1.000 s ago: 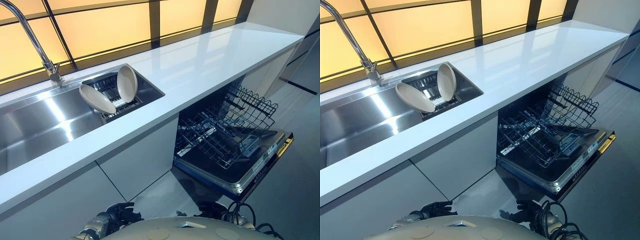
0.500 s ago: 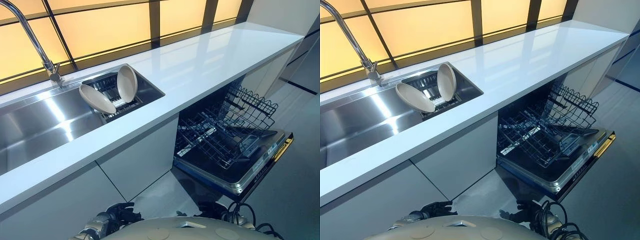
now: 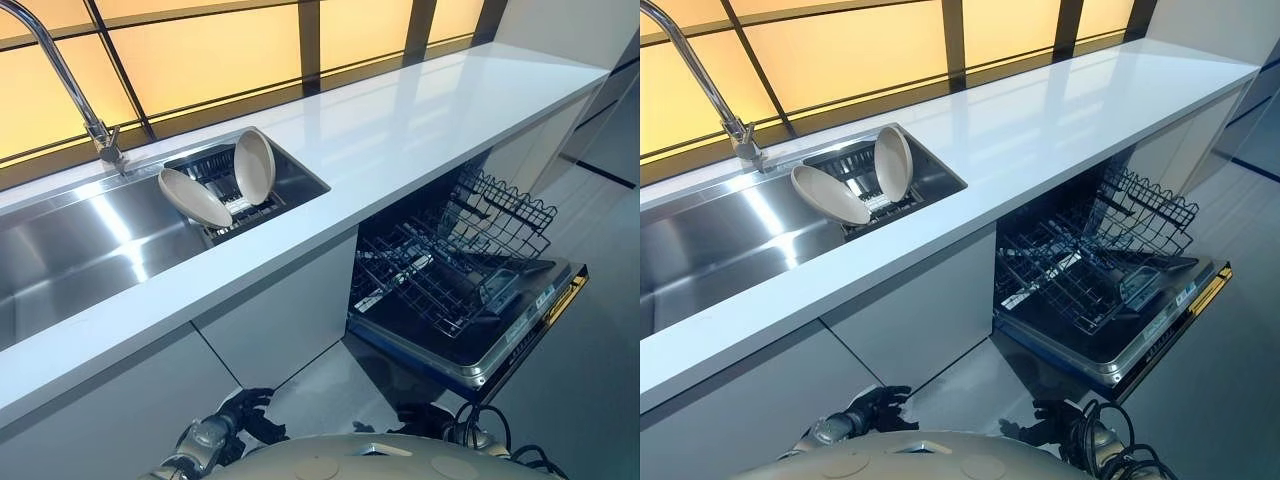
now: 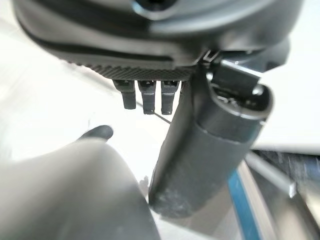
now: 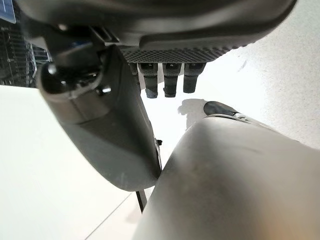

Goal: Pick up plates and place into dishwasher.

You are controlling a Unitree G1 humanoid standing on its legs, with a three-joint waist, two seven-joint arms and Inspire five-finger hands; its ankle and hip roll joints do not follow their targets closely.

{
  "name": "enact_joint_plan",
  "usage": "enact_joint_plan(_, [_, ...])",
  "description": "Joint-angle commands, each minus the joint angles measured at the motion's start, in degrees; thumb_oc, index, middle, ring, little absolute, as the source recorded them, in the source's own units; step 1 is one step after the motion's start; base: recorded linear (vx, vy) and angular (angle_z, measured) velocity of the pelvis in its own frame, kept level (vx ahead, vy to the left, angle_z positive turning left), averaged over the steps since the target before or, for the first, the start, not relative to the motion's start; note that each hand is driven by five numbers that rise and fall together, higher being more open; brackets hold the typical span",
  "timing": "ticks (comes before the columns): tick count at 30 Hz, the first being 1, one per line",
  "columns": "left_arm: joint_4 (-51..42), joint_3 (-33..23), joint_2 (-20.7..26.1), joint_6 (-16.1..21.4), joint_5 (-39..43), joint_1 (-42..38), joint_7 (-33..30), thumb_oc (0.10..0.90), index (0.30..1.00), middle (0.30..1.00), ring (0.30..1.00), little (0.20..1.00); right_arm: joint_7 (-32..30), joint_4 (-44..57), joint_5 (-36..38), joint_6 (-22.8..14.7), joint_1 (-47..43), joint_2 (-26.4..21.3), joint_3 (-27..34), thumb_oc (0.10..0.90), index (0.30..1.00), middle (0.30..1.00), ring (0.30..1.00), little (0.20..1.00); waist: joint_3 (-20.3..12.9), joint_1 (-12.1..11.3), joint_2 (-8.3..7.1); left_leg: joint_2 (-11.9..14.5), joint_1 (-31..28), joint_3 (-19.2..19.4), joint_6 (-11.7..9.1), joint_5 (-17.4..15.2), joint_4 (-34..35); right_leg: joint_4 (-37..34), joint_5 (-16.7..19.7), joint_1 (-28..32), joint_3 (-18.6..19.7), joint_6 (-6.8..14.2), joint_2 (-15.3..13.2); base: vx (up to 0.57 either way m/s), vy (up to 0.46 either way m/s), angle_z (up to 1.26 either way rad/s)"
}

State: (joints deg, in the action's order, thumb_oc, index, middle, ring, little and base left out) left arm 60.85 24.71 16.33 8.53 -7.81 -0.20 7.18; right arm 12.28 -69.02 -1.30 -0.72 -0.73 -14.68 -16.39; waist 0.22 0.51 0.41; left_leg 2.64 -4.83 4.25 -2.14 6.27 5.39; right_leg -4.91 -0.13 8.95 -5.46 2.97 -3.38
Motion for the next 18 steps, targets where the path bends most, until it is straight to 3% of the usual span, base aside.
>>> enact_joint_plan(1, [-8.70, 2.29, 2.49, 4.35, -5.65, -8.16, 1.62, 0.800, 0.900, 0.900, 0.900, 0.900, 1.72, -0.30, -1.12, 0.27, -3.64, -1.23, -2.62, 0.800, 0.900, 0.900, 0.900, 0.900, 3.09, -0.06, 0.15, -5.00, -2.81, 2.31, 3.38, -7.59, -1.21, 2.60, 1.11, -3.56, -1.51, 0.85, 1.77, -0.04, 0.026, -0.08])
enact_joint_plan(5, [-27.19, 6.20, 7.76, -1.76, 0.60, -12.20, 10.81, 0.800, 0.900, 0.900, 0.900, 0.900, 1.58, 0.90, -1.13, 0.52, -3.64, -2.07, -3.24, 0.800, 0.900, 0.900, 0.900, 0.900, 3.54, 0.20, 0.86, -5.02, -2.56, 2.19, 3.57, -7.47, -1.08, 2.79, 1.13, -3.99, -1.31, 1.01, 1.83, -0.03, 0.016, -0.01])
enact_joint_plan(7, [-32.78, 6.62, 9.41, -2.15, 4.54, -13.47, 14.79, 0.800, 0.900, 0.900, 0.900, 0.900, 1.45, 1.19, -1.11, 0.53, -3.50, -2.16, -3.18, 0.800, 0.900, 0.900, 0.900, 0.900, 3.67, 0.26, 0.99, -5.05, -2.58, 2.08, 3.71, -7.55, -1.00, 2.74, 1.15, -4.02, -1.28, 1.07, 1.82, 0.00, 0.000, 0.00])
enact_joint_plan(8, [-40.77, 6.08, 10.39, -5.98, 10.02, -15.07, 19.48, 0.800, 0.900, 0.900, 0.900, 0.900, 1.17, 1.22, -1.06, 0.45, -3.32, -2.05, -3.06, 0.800, 0.900, 0.900, 0.900, 0.900, 3.71, 0.26, 1.12, -5.08, -2.57, 1.97, 3.85, -7.59, -0.93, 2.74, 1.18, -4.06, -1.29, 1.11, 1.79, 0.00, 0.000, 0.00])
enact_joint_plan(10, [-50.16, 5.21, 10.69, -9.94, 19.39, -17.45, 25.35, 0.800, 0.900, 0.900, 0.900, 0.900, 0.59, 1.00, -1.00, 0.07, -2.87, -1.51, -2.74, 0.800, 0.900, 0.900, 0.900, 0.900, 3.67, 0.20, 1.18, -5.13, -2.68, 1.69, 4.07, -7.72, -0.77, 2.58, 1.28, -3.89, -1.38, 1.26, 1.72, 0.00, -0.015, 0.01])
enact_joint_plan(15, [-63.77, 3.89, 9.60, -14.15, 37.00, -23.27, 29.06, 0.800, 0.900, 0.900, 0.900, 0.900, -0.89, 0.60, 0.40, -0.08, -2.03, 0.07, -3.23, 0.800, 0.900, 0.900, 0.900, 0.900, 3.29, 0.51, 0.93, -5.28, -3.31, 1.20, 4.28, -8.18, -0.39, 1.95, 1.49, -3.12, -1.18, 1.45, 1.76, 0.04, -0.046, 0.06])
enact_joint_plan(18, [-71.59, 0.06, 6.23, -19.13, 57.38, -25.73, 26.60, 0.800, 0.900, 0.900, 0.900, 0.900, -1.91, 0.81, 1.36, -0.06, -0.90, 1.12, -3.65, 0.800, 0.900, 0.900, 0.900, 0.900, 2.95, 0.90, 0.64, -5.17, -3.70, 1.32, 4.19, -8.62, -0.39, 1.51, 1.65, -2.65, -0.90, 1.35, 1.71, 0.06, -0.063, -0.02])
